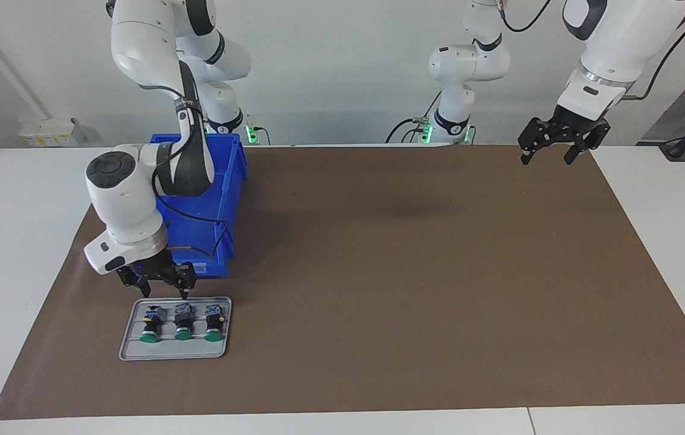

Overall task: Place and press button with both arms
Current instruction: 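Reach the right gripper to the metal tray and grasp a green button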

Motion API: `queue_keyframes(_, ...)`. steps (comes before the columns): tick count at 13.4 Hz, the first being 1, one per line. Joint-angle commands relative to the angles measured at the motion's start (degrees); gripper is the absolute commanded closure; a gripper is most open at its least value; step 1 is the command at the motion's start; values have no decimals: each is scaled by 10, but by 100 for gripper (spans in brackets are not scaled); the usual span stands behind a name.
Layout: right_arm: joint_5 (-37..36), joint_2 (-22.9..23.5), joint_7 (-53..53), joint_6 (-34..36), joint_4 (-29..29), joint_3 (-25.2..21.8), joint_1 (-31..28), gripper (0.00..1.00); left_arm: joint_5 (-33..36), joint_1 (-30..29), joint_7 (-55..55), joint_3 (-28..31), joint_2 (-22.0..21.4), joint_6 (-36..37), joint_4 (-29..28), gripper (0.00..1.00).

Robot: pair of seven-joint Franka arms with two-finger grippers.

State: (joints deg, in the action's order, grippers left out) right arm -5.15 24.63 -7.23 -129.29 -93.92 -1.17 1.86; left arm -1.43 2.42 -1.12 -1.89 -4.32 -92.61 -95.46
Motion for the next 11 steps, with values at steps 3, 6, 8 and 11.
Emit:
queue_keyframes(3, -1, 45, 24, -55, 7, 4, -11, 29, 8, -6, 2, -4, -7, 7, 0, 0)
queue_keyframes(6, 1, 65, 42, -82, 6, 6, -10, 29, 8, -6, 2, -4, -7, 7, 0, 0)
queue_keyframes(8, 1, 69, 46, -81, 5, 6, -10, 29, 8, -6, 2, -4, -7, 8, 0, 0)
queue_keyframes(11, 3, 80, 73, -86, 2, 7, -13, 29, 8, -6, 2, -4, -7, 7, 0, 0)
